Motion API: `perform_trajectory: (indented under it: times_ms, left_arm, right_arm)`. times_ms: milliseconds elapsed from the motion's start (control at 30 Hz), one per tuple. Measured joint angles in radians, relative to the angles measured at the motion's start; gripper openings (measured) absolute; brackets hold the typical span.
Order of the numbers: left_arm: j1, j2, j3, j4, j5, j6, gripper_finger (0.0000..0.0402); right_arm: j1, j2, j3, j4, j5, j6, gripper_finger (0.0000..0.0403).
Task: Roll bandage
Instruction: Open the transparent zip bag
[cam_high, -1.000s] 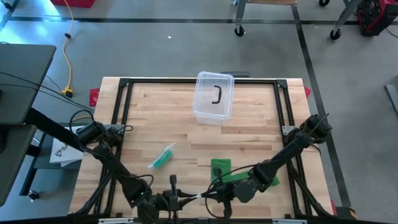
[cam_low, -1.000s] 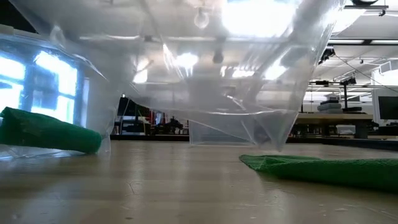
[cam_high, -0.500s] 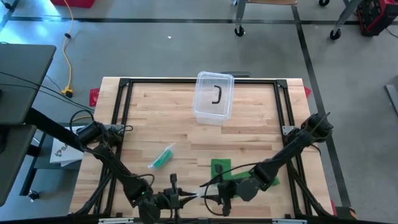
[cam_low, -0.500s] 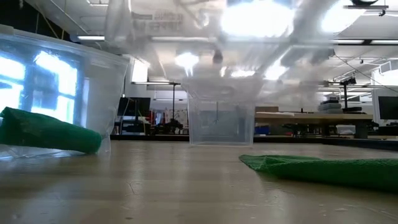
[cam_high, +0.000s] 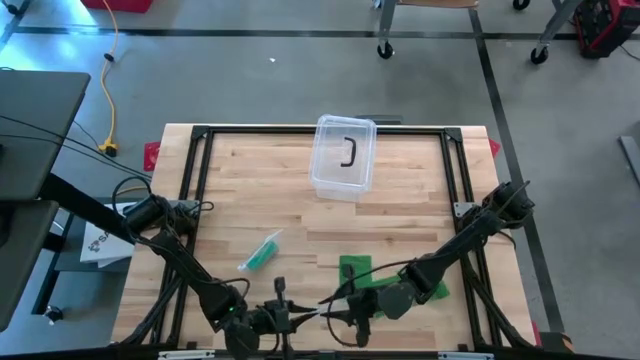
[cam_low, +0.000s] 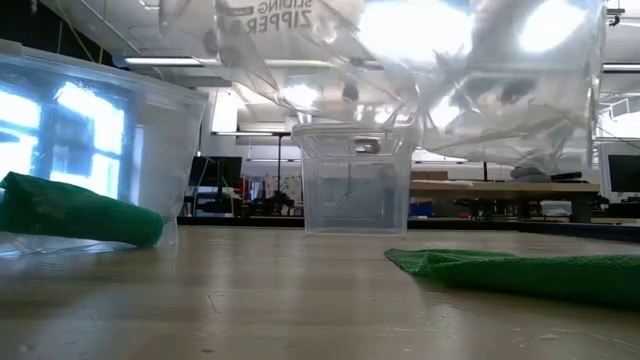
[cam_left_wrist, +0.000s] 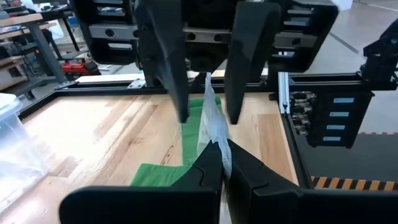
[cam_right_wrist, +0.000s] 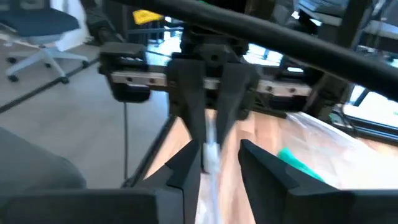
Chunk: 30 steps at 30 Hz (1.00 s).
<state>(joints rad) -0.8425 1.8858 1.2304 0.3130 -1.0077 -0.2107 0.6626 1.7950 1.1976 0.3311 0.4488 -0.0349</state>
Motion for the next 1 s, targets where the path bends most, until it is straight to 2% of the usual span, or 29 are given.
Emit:
perform_trajectory:
  times_ms: [100, 400, 667, 1000]
  left_arm:
    - [0.005, 0.000, 0.000, 0.001, 0.000, -0.006, 0.0000]
    - [0.016, 0.000, 0.000, 0.003, 0.006, -0.038, 0.0000]
    - [0.018, 0.000, 0.000, 0.005, 0.013, -0.044, 0.0000]
    - [-0.025, 0.001, 0.000, 0.005, -0.022, -0.022, 0.0000]
  right_arm:
    - [-0.008, 0.000, 0.000, 0.003, -0.032, 0.001, 0.0085]
    - [-0.009, 0.017, 0.000, 0.011, -0.029, -0.018, 0.0045]
    - [0.001, 0.019, 0.000, 0.000, 0.033, -0.057, 0.0009]
    - [0.036, 0.014, 0.002, -0.052, 0.074, -0.035, 0.0007]
